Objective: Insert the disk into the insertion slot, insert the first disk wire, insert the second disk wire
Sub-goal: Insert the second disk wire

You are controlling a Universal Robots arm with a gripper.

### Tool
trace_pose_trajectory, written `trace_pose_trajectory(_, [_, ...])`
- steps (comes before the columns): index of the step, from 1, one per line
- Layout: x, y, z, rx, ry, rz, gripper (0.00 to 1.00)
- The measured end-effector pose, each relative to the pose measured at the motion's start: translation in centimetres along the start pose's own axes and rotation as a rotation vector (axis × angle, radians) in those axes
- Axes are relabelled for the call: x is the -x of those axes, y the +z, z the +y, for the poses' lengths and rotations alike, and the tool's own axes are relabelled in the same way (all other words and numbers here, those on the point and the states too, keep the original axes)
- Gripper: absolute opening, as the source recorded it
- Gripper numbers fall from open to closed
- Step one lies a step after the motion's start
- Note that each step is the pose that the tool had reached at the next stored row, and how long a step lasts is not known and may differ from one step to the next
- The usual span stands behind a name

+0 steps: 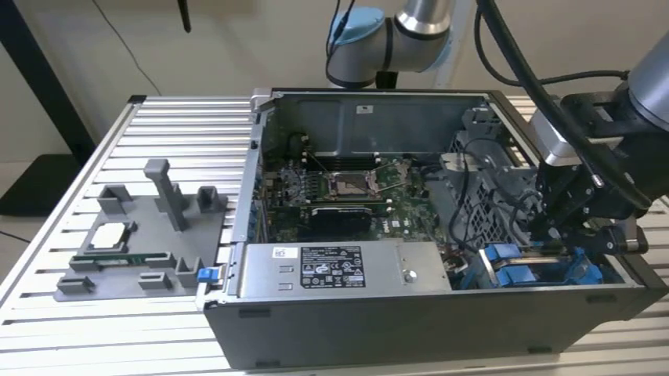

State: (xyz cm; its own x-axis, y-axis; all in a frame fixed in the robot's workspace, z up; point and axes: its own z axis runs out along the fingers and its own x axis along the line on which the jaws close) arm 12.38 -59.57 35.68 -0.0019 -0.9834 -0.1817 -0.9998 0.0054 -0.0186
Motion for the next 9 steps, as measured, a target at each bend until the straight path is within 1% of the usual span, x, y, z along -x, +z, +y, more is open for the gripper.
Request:
trace_pose_trajectory(2, [-0.05, 0.29, 0.01, -0.0001, 0.001, -0.0001, 0.0])
trace_pose_trajectory(9, [-0.06, 0.36, 0.01, -0.0001, 0.001, 0.0, 0.0])
